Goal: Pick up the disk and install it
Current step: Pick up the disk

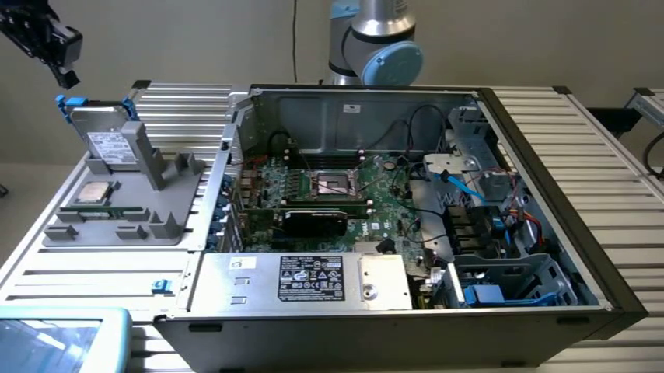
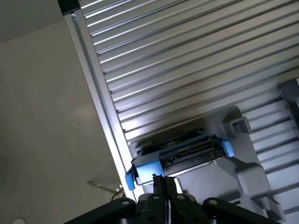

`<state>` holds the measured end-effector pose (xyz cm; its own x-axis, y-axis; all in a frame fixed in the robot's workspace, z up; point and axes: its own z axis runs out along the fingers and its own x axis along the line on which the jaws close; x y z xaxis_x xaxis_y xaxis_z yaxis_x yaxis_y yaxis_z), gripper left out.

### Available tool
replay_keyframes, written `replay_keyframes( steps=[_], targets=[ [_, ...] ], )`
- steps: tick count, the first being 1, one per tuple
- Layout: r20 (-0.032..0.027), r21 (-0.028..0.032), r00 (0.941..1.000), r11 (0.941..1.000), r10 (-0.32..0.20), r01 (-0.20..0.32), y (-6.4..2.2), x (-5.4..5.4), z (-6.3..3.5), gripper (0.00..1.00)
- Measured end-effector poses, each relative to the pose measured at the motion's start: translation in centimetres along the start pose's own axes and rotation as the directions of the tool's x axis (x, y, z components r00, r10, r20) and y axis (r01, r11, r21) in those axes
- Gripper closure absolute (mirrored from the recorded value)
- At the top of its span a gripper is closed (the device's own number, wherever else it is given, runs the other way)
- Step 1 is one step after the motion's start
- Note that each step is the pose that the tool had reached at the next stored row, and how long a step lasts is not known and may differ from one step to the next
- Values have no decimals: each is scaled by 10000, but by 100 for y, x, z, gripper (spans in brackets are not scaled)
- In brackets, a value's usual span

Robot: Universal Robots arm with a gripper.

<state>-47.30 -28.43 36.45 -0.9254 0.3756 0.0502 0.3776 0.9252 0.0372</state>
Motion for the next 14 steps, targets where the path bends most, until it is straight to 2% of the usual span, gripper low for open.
replay_keyframes(
  steps=[4, 7, 11, 14],
  targets=[
    [24, -35, 9978, 9977, 670, -670, 0, 0, 0, 89],
    [40, -62, 9929, 9929, 1187, -1187, 0, 0, 0, 89],
    [61, -101, 9824, 9824, 1865, -1865, 0, 0, 1, 89],
    [74, -130, 9713, 9713, 2376, -2375, 0, 0, 2, 89]
  ],
)
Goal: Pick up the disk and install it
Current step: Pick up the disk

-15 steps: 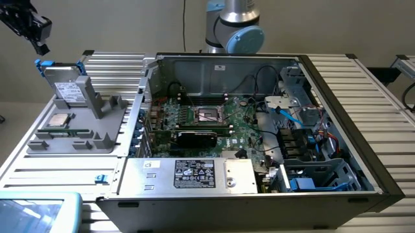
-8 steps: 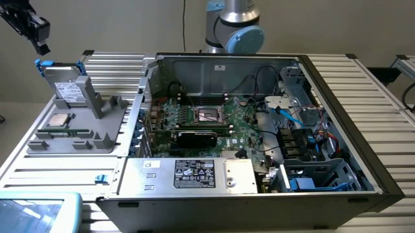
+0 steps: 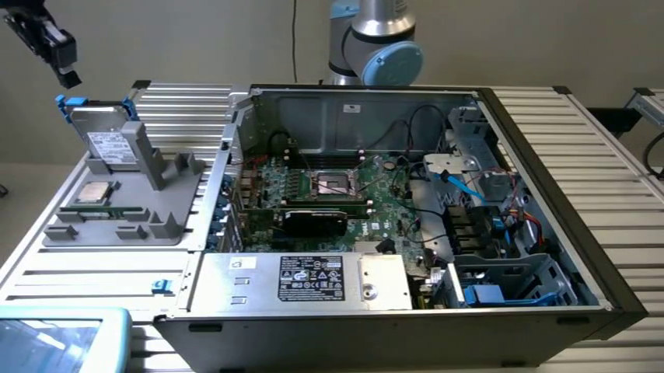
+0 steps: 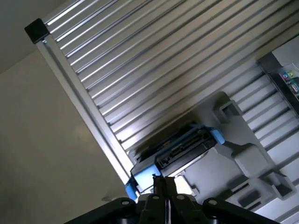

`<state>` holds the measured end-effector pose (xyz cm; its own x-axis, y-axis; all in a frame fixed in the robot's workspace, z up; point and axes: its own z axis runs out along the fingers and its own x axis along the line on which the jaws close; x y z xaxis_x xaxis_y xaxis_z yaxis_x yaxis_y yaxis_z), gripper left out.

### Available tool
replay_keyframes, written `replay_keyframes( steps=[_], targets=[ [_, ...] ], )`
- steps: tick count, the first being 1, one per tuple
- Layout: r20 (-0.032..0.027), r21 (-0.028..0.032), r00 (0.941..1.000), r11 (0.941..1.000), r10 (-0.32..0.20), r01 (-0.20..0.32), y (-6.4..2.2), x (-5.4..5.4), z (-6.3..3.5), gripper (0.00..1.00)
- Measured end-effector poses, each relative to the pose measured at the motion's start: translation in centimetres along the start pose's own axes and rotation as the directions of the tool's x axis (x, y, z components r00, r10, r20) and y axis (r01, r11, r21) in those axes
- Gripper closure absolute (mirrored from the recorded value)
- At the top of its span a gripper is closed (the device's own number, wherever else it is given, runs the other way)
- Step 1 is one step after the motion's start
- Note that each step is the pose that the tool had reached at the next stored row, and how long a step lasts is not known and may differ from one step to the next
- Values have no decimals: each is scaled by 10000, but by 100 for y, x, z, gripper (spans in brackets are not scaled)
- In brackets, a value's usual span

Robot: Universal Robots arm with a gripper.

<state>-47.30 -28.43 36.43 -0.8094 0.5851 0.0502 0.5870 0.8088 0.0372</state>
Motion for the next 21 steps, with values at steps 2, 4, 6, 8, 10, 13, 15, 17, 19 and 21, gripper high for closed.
replay_keyframes(
  steps=[2, 4, 6, 8, 10, 13, 15, 17, 19, 21],
  targets=[
    [11, -17, 9994, 9994, 339, -339, 0, 0, 0, 89],
    [24, -35, 9976, 9976, 692, -692, 0, 0, 1, 89],
    [35, -54, 9946, 9946, 1034, -1034, 0, 0, 2, 89],
    [46, -72, 9905, 9905, 1377, -1377, 0, 0, 2, 89],
    [57, -92, 9848, 9848, 1734, -1733, 0, -1, 3, 89],
    [69, -120, 9756, 9756, 2193, -2192, 0, 0, 4, 89],
    [70, -121, 9752, 9751, 2213, -2212, 0, 0, 4, 89],
    [70, -121, 9747, 9747, 2233, -2232, -1, 0, 3, 89],
    [75, -134, 9690, 9690, 2469, -2468, -1, 0, 3, 89],
    [83, -154, 9603, 9602, 2789, -2788, -1, -1, 3, 89]
  ],
)
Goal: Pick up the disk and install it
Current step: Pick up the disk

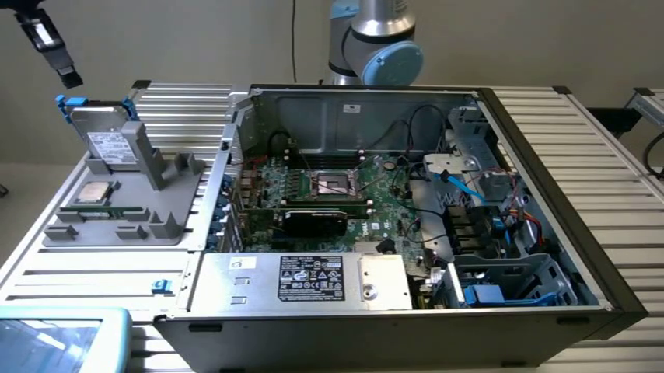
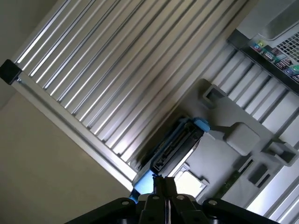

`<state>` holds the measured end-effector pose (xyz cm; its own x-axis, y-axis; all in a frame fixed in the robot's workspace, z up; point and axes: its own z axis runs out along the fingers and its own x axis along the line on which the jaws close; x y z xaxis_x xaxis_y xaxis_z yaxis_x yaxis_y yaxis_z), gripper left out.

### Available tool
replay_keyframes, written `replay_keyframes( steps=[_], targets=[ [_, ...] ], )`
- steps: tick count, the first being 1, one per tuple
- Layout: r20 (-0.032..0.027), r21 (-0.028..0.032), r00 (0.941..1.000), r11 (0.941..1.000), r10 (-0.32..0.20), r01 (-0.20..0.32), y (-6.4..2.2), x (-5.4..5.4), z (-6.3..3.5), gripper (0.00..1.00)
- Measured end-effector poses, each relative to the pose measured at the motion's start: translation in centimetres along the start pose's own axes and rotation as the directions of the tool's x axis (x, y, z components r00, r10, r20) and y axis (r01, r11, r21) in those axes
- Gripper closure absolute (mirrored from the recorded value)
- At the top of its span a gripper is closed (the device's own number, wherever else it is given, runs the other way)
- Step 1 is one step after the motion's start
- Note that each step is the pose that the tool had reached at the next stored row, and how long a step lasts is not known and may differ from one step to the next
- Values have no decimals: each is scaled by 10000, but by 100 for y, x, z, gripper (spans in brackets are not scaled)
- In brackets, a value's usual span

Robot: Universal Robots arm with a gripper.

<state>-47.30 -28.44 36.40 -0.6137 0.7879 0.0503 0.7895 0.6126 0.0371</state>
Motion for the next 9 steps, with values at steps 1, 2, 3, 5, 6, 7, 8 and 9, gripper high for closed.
replay_keyframes(
  steps=[1, 2, 3, 5, 6, 7, 8, 9],
  targets=[
    [6, -9, 9999, 9999, 168, -168, 0, 0, 0, 89],
    [13, -18, 9994, 9994, 345, -345, 0, 0, 1, 89],
    [19, -27, 9987, 9987, 515, -515, 0, 0, 1, 89],
    [30, -45, 9964, 9964, 844, -844, 0, 0, 1, 89],
    [35, -53, 9949, 9949, 1007, -1007, 0, 0, 2, 89],
    [40, -62, 9932, 9931, 1168, -1168, 0, 0, 2, 89],
    [45, -70, 9912, 9912, 1322, -1321, 0, 0, 2, 89],
    [50, -80, 9889, 9888, 1488, -1488, 0, 0, 2, 89]
  ],
)
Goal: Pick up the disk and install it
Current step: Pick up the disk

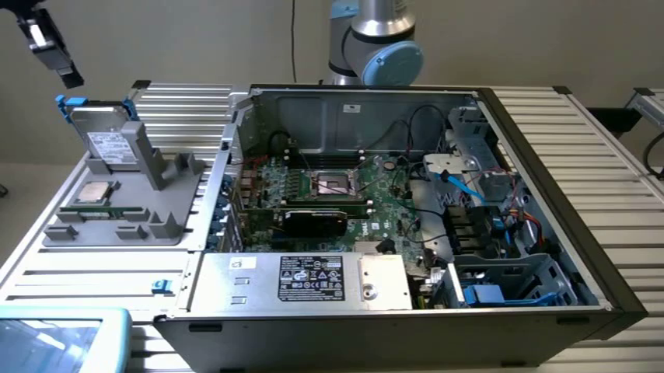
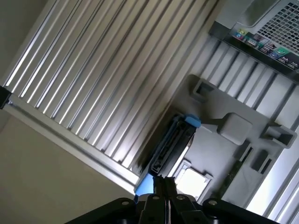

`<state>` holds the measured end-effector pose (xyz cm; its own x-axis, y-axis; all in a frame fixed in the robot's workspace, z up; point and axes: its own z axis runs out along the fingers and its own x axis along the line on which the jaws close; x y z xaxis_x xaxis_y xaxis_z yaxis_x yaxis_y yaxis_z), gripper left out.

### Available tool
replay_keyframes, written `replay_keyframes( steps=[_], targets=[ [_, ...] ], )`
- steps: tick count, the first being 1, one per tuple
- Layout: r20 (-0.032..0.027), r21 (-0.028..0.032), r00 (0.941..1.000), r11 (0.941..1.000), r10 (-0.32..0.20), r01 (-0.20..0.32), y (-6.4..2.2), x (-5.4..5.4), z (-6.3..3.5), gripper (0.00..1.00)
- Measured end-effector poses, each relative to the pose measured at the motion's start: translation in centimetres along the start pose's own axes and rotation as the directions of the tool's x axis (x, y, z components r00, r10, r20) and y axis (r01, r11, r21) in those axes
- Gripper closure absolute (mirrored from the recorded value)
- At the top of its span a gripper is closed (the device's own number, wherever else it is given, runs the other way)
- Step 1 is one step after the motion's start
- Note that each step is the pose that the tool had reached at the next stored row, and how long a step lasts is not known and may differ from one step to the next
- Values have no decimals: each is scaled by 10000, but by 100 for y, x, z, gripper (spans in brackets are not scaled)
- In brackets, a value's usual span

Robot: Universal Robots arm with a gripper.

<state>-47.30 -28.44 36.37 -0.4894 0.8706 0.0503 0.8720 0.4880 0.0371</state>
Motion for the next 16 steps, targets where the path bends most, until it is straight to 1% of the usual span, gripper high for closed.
replay_keyframes(
  steps=[3, 5, 9, 14, 16],
  targets=[
    [16, -23, 9989, 9989, 460, -460, 0, 0, 1, 89],
    [27, -40, 9970, 9970, 772, -772, 0, 0, 1, 89],
    [46, -73, 9903, 9903, 1391, -1390, 0, 0, 3, 89],
    [49, -77, 9892, 9892, 1467, -1466, 0, 0, 3, 89],
    [57, -92, 9843, 9843, 1764, -1763, -1, 0, 3, 89]
  ],
)
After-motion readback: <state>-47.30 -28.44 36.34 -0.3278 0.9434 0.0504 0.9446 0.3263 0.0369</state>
